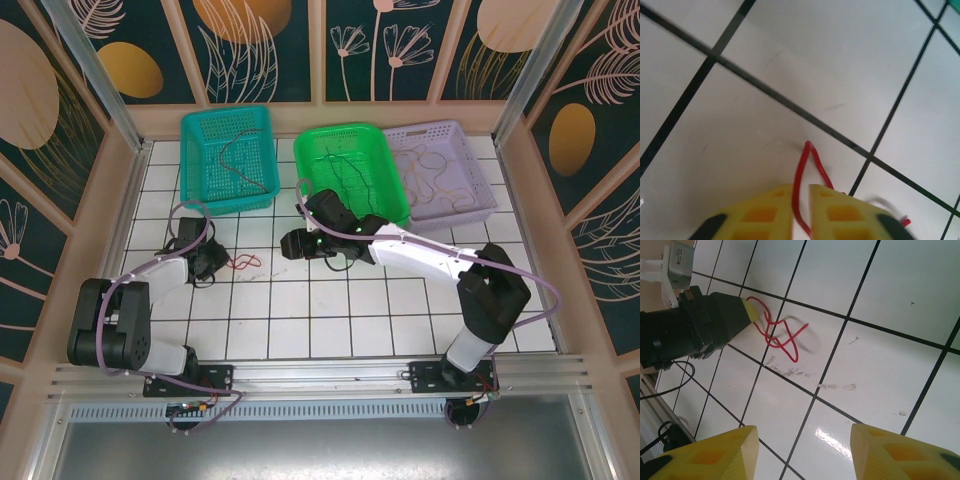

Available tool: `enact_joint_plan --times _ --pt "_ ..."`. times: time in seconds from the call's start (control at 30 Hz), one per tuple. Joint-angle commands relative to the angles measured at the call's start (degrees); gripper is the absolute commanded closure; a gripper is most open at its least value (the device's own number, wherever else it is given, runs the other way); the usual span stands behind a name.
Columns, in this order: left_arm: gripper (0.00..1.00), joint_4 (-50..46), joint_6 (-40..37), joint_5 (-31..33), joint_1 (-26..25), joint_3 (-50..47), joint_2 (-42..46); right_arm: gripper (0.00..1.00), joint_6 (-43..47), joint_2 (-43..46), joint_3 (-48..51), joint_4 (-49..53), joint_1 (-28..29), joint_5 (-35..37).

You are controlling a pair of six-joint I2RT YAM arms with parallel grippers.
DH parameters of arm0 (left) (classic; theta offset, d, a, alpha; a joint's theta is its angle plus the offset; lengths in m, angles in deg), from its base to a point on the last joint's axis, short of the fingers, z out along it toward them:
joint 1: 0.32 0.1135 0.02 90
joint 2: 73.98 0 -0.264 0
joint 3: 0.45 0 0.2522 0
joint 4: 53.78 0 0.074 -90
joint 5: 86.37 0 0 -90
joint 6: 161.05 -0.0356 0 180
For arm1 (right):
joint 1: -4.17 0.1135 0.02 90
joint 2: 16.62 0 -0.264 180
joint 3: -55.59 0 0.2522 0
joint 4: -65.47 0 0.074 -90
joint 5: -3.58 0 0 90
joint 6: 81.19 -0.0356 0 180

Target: Untangle the cables

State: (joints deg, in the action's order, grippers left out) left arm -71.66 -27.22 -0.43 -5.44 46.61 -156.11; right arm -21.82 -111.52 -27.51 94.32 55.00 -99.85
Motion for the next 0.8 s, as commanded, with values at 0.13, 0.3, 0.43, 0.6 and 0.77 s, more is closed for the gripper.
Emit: enact_joint_plan --times 0.13,0.3,0.43,0.6,0.77 --pt "1.00 6.6 -0.4 -3.9 0.5 -3.1 6.3 0.49 -1.3 1.1 2.0 -5.2 -0.1 -4.8" --pt "1.00 3.7 7.2 -9.9 0.4 -3.9 19.0 0.44 -5.2 3.7 6.0 -10.8 -0.6 -8.4" --pt "1.00 1.1 12.8 -11.7 0.3 -4.2 28.4 0.41 -16.1 3.8 8.7 -20.0 -2.3 -13.8" --pt "1.00 2.0 17.4 -12.9 0.2 -4.1 32.7 0.40 -25.0 2.9 6.9 -29.4 -2.2 -16.8" --pt "1.00 2.8 18.7 -12.8 0.2 -2.5 32.1 0.41 -27.9 3.0 4.3 -29.9 -1.4 -17.6"
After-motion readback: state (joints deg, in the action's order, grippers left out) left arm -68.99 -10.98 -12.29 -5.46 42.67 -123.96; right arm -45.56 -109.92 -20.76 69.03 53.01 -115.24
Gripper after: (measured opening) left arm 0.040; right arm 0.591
